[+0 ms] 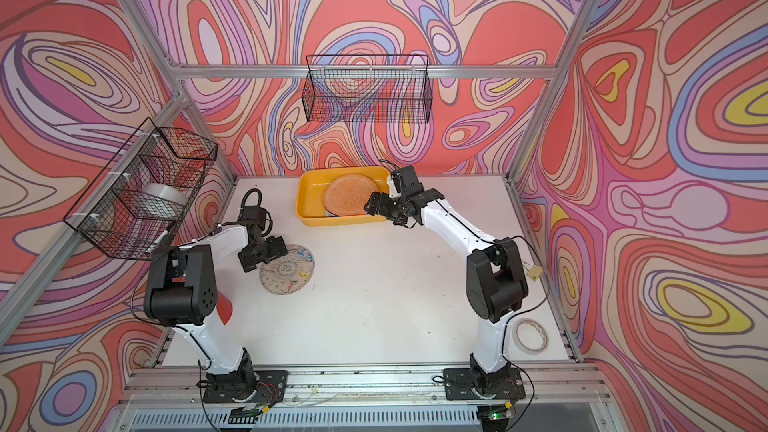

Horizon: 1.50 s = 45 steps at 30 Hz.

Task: Put the coasters into the storage box
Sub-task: Pick up the coaster from the center of the board.

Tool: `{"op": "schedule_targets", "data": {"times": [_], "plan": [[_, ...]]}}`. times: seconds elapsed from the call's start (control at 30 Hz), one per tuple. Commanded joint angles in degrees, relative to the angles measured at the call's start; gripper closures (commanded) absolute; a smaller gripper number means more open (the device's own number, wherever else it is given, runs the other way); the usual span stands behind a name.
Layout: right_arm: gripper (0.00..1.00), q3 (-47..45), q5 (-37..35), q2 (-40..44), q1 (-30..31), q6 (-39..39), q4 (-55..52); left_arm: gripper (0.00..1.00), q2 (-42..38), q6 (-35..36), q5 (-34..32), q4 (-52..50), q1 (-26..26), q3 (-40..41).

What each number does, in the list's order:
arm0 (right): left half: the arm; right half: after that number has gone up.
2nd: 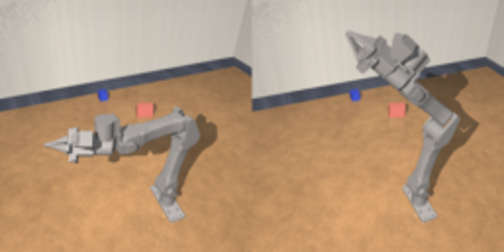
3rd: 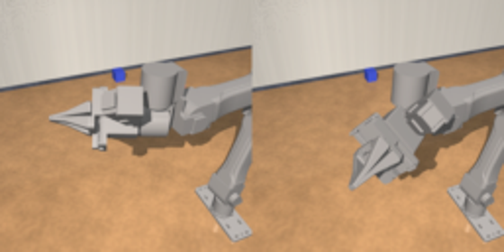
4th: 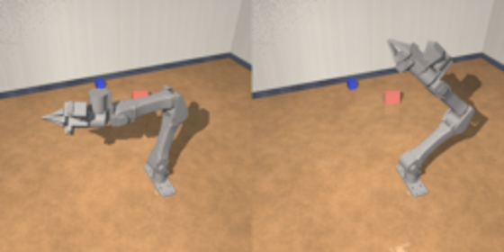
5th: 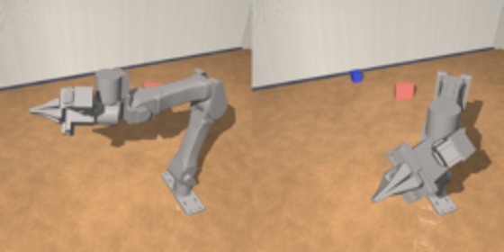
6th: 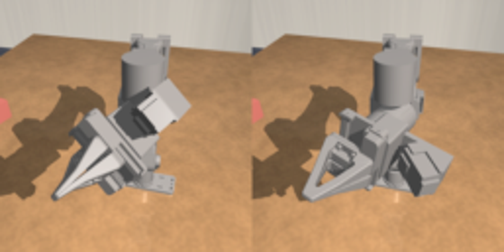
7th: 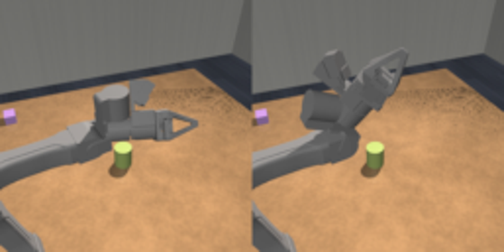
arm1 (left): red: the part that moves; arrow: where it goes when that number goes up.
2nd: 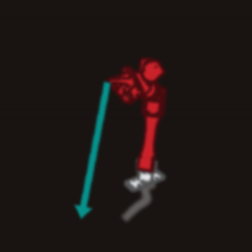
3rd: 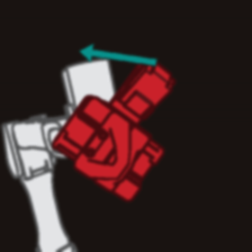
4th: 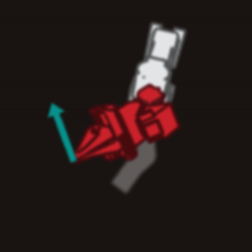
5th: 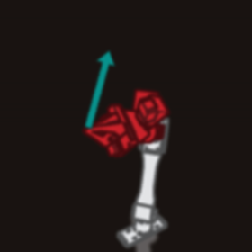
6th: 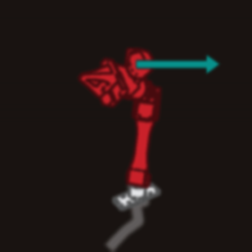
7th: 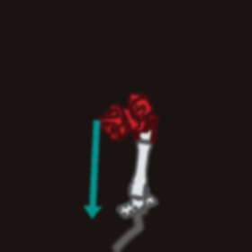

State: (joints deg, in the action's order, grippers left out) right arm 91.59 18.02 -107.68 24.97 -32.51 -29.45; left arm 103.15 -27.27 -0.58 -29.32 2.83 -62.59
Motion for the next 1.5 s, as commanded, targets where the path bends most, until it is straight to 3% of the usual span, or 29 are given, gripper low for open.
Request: {"op": "schedule_targets", "data": {"times": [0.0, 0.33, 0.83, 1.2, 1.47], "plan": [[0.12, -0.08, -0.35, 2.58, 0.32, 0.79, -0.01, 0.01, 1.14, -1.57, 5.69, -0.61, -0.93, 3.06], [0.11, -0.71, 0.04, 2.69, 0.38, 0.85, -0.05, 0.0, -0.88, -0.53, 9.93, -2.96, -4.22, 3.51], [0.1, -5.85, -0.18, 5.17, 1.02, 0.46, -0.56, 0.0, -3.13, -6.94, 13.29, -3.29, -20.07, 3.63], [0.09, -11.98, -0.09, 5.81, 2.8, -0.44, -0.91, 0.0, 1.28, -10.23, 15.16, -3.46, -32.6, -3.49], [0.09, -17.45, 0.26, 5.81, 4.02, -0.36, -2.72, 0.0, -1.59, -8.98, 9.61, -5.23, -33.55, -2.93]]}}
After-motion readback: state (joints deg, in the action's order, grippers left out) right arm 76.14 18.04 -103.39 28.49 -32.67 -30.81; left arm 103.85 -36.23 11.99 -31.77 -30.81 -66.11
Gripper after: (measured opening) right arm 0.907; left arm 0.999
